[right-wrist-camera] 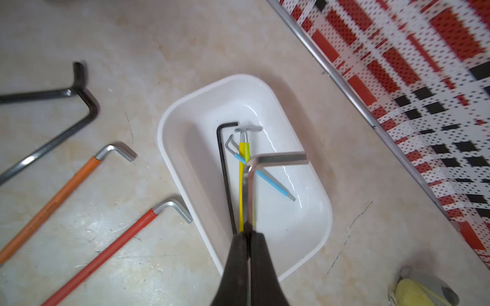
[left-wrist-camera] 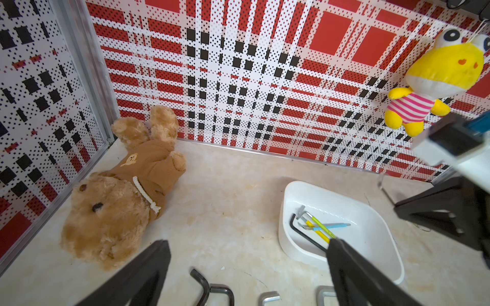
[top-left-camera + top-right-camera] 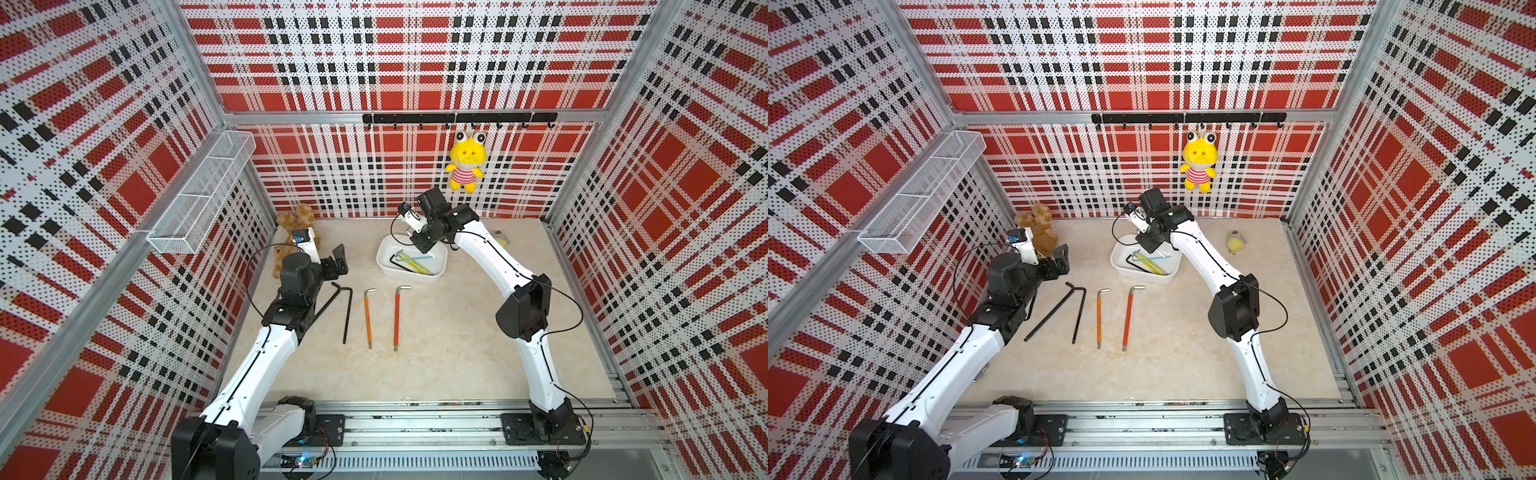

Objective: Put the hex key on the desktop into the storage box
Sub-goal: Place the Allen key in the storage box.

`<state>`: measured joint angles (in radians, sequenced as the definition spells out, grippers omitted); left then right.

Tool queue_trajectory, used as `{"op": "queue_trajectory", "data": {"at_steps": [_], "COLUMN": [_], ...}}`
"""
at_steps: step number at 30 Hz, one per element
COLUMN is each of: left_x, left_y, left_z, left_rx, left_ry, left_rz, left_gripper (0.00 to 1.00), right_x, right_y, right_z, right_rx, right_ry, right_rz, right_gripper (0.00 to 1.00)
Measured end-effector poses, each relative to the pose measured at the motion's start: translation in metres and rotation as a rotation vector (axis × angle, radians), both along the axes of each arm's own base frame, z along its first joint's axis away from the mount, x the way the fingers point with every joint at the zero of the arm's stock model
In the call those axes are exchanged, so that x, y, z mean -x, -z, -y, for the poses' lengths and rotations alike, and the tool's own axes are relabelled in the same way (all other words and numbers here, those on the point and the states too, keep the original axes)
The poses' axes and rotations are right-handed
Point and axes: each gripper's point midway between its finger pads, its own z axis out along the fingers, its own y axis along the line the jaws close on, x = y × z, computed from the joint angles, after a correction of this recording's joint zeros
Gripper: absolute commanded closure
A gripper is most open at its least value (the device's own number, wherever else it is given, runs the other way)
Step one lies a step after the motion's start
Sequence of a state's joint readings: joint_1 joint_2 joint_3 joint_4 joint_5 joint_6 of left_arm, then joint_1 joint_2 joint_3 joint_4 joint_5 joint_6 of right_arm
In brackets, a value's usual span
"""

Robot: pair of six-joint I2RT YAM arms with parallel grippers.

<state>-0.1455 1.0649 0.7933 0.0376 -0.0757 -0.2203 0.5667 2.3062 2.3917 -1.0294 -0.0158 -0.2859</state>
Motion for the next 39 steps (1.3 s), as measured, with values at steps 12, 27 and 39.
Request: {"op": "queue_trajectory", "data": {"at_steps": [12, 27, 39], "left_x": [-0.001, -0.002, -0.001], "left_y": [0.002, 0.002, 0.002], "left_z": [0.0, 0.0, 0.003], "left_rx": [0.005, 0.007, 0.004], "left_ry": [0.006, 0.007, 0.01], "left_rz": [0.003, 0.003, 0.005], "left_gripper": [0.01, 0.01, 0.01], "right_x": [-0.018, -0.021, 0.007], "right_y": [0.065, 0.111, 0.06], "right_z": [-0.012, -0.02, -0.006], "right_rx": [0.092, 0.083, -0.025], "right_ry": [-0.106, -0.099, 0.067], "right_rz": [-0.019, -0.084, -0.098], "right_gripper": [1.0, 0.46, 0.32]}}
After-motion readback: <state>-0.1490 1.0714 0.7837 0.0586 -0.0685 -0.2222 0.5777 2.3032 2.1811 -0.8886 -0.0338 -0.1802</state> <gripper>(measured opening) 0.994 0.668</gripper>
